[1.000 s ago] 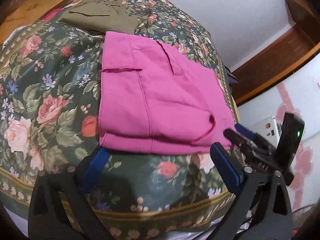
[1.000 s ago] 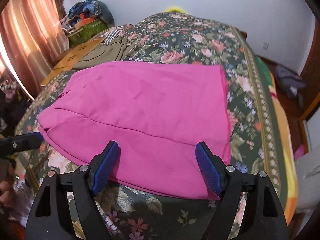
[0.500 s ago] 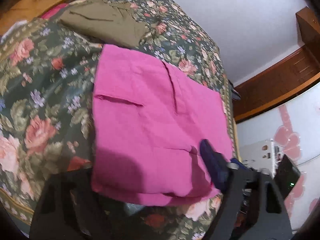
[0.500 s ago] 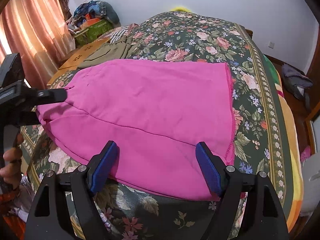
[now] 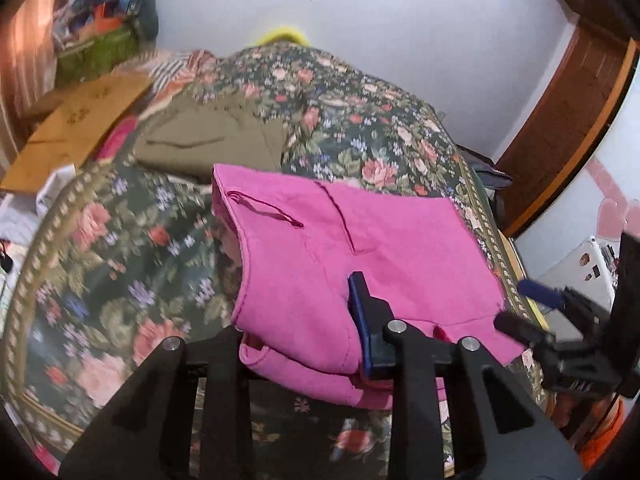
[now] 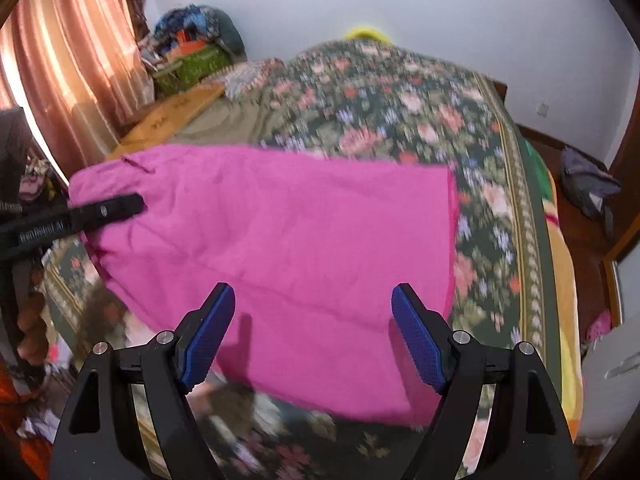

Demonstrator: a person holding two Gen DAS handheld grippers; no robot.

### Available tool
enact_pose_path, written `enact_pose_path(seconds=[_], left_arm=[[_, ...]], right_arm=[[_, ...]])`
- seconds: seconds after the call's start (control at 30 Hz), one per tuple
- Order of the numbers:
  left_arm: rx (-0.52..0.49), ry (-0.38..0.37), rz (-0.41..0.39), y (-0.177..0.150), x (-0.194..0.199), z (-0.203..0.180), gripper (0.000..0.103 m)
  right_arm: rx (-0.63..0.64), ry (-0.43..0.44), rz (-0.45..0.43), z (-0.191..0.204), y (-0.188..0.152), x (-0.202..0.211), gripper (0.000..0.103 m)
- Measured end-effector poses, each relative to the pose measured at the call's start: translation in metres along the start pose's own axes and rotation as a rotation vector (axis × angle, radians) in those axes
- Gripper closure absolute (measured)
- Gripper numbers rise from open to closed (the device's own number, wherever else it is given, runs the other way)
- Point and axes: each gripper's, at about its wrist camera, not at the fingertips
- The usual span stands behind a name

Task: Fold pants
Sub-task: 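Grasp the pink trousers' edge with the left gripper and lift it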

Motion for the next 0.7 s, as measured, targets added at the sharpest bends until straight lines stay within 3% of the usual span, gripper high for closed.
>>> enact_pose_path(seconds=[0.13,0.43,0.6,0.7], left_arm=[[-0.014,0.007,-0.030,0.003,0.018,0.004,0.074],[-0.154,0.070,-0.086,0.001,0.046,-0.011,0.076],[-0.188,-0.024,-0.081,0.003,0.044,-0.025,0.079],[-0.219,-0.027,-0.085,0.008,0.039,-0.037,0.080]], right_arm=[[-0.003,0.039,-0.074,0.019,0.020,-0.001,0.026],[0.167,0.129,0.036,0.087,0.028,-0.041,0.026],[0.199,0.172,0.095,0.099,0.019,-0.050,0.026],[0.200,0.161,0.083,0.098,0.017,-0.043,0.028]])
Point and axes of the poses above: each gripper's, at about its wrist camera, not at the fingertips, and x roughly against the way its jaws point, z to its left, y to its top, and after that the axes turned 11 degrees about -y, right-handed
